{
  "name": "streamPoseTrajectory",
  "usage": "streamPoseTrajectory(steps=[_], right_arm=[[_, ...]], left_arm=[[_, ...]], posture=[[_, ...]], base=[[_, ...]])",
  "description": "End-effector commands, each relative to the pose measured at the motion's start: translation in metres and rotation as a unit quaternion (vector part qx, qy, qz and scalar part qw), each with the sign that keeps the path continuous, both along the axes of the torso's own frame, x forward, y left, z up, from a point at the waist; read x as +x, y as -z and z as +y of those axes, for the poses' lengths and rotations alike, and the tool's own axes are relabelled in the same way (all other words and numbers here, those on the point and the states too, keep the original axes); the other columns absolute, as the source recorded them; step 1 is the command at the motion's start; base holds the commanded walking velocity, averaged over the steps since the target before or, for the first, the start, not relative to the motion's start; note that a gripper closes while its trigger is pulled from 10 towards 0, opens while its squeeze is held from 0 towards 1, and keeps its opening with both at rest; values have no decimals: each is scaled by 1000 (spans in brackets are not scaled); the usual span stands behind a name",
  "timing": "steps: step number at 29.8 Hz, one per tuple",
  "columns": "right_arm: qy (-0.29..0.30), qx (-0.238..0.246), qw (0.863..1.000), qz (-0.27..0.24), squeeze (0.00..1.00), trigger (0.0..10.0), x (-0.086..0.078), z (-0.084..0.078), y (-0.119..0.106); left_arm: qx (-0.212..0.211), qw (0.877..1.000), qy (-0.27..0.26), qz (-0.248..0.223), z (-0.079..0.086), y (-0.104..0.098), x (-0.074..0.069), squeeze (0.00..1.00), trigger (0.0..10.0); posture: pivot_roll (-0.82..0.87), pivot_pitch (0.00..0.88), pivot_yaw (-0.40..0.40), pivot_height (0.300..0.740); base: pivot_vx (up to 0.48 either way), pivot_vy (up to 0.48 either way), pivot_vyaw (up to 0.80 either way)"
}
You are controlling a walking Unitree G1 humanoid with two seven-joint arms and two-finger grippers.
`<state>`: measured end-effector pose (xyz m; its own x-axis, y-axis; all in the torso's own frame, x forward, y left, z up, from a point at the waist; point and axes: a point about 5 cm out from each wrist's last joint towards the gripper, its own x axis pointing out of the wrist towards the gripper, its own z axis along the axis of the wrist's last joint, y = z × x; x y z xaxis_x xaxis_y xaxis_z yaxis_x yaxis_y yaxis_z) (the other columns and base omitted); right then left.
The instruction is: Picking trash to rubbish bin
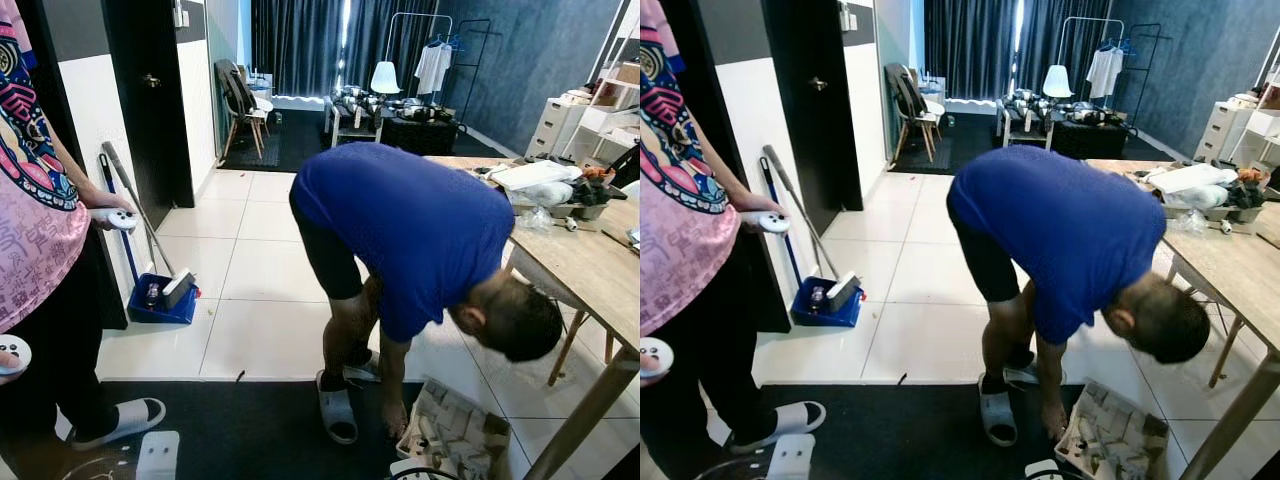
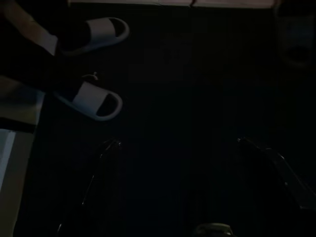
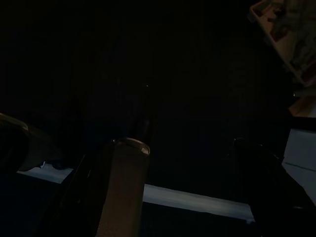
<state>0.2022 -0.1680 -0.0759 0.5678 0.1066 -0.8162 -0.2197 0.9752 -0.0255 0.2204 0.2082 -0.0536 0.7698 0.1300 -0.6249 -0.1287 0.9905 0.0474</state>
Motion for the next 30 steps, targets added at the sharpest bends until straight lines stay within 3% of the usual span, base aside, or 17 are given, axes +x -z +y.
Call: streamPoseTrajectory(steps=[1,8,30], right_arm=[[-9,-9,1000,5,0,10000,-4,-3,2],[-14,-10,1000,2,0,10000,0,-1,0],[-21,-11,1000,9,0,10000,-6,0,3]], left_arm=[[7,1000,-9,0,6,0,-3,0,10000],[20,1000,-8,-9,8,-3,1,0,10000],[19,1000,-3,-3,6,1,-5,0,10000]], posture=[[54,0,-39,740],[63,0,-39,740],[61,0,-43,740]], base=[[0,0,0],[0,0,0],[0,0,0]])
